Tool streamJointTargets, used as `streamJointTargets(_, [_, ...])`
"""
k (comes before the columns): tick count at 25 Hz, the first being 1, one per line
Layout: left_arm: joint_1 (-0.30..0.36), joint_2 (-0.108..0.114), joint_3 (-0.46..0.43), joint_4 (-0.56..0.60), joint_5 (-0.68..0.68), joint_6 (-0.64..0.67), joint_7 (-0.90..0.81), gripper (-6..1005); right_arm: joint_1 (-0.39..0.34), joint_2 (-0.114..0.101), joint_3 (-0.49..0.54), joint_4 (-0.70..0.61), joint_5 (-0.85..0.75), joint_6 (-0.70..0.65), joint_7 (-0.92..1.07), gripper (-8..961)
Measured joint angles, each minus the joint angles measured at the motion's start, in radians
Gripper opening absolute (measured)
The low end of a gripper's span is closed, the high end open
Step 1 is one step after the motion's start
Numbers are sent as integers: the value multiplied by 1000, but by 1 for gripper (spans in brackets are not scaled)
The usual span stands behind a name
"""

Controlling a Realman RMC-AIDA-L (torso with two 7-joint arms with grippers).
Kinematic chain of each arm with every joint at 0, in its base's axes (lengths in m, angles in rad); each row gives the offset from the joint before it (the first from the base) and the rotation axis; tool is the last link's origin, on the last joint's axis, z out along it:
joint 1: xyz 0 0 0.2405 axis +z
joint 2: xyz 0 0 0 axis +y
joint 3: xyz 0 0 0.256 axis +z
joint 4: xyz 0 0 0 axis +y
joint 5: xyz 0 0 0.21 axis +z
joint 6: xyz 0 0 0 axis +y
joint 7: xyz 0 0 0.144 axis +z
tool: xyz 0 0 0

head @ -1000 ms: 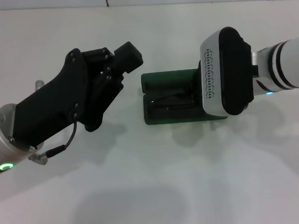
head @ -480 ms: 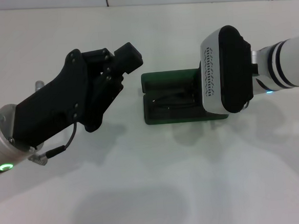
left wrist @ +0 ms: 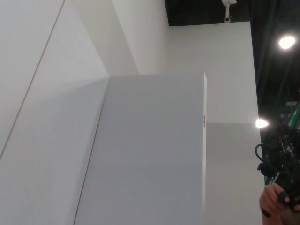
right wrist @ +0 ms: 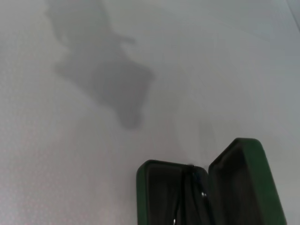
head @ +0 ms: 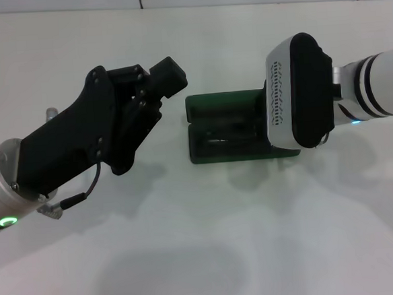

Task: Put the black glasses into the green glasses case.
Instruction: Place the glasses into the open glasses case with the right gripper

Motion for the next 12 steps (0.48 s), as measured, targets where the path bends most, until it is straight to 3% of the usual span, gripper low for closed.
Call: streamJointTargets(12, [6, 0, 0, 0, 0, 1, -1, 43, -33, 0, -8, -41, -9, -12, 23, 118])
